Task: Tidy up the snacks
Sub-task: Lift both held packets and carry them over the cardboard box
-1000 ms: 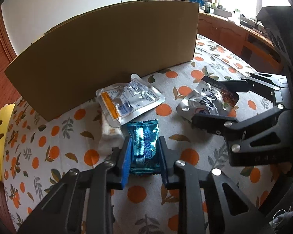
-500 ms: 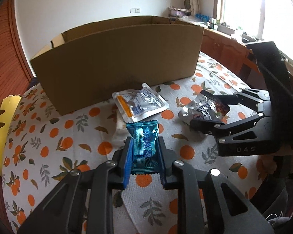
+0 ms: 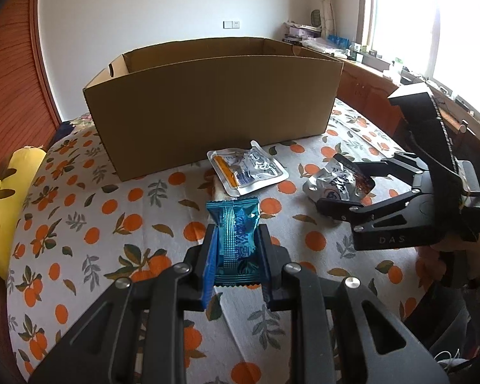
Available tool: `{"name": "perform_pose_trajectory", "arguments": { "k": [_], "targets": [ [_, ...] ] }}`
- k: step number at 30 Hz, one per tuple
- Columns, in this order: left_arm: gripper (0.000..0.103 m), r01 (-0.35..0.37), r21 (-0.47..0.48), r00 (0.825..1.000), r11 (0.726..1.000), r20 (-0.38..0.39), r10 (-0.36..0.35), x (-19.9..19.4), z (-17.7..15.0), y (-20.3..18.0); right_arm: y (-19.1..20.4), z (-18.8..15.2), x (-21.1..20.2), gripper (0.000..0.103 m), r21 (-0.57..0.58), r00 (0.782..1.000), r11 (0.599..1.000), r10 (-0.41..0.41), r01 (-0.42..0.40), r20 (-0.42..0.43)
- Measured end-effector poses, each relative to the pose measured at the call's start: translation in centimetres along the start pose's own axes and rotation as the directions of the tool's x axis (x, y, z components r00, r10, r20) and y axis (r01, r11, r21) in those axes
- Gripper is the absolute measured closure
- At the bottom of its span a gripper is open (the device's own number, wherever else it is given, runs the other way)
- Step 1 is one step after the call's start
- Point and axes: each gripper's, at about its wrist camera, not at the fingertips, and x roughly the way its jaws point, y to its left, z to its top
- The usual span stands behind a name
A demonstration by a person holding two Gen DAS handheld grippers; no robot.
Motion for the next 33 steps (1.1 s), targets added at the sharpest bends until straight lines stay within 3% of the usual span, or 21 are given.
{"name": "perform_pose_trajectory", "arguments": {
  "k": [8, 11, 18, 33],
  "targets": [
    [0.082, 0.022, -0.009, 1.000, 1.000, 0.013, -0.022, -0.9, -0.9, 0.0, 0.2, -0.5, -1.0, 0.021, -0.052, 0.999, 0.998, 0.041, -0.043, -0.026],
    [0.082, 0.022, -0.011, 1.000, 1.000, 0.010, -0.022, -0.9, -1.0, 0.0, 0.3, -0.6, -2.4, 0.036, -0.045, 0.998, 0.997, 0.063, -0.063, -0.004],
    [0.082, 0.025, -0.007, 1.000, 1.000, 0.015, -0.025, -1.1, -1.0, -0.4, 0.2, -1.0, -2.7, 0.038, -0.037, 0.997, 0.997, 0.072, -0.073, -0.007],
    [0.082, 0.037, -0.025, 0.997, 0.999, 0.070, -0.035, -2.0, 1.4, 0.2, -0.3, 0.0, -6.5, 0.037, -0.029, 0.992, 0.995, 0.094, -0.091, 0.087]
  ]
}}
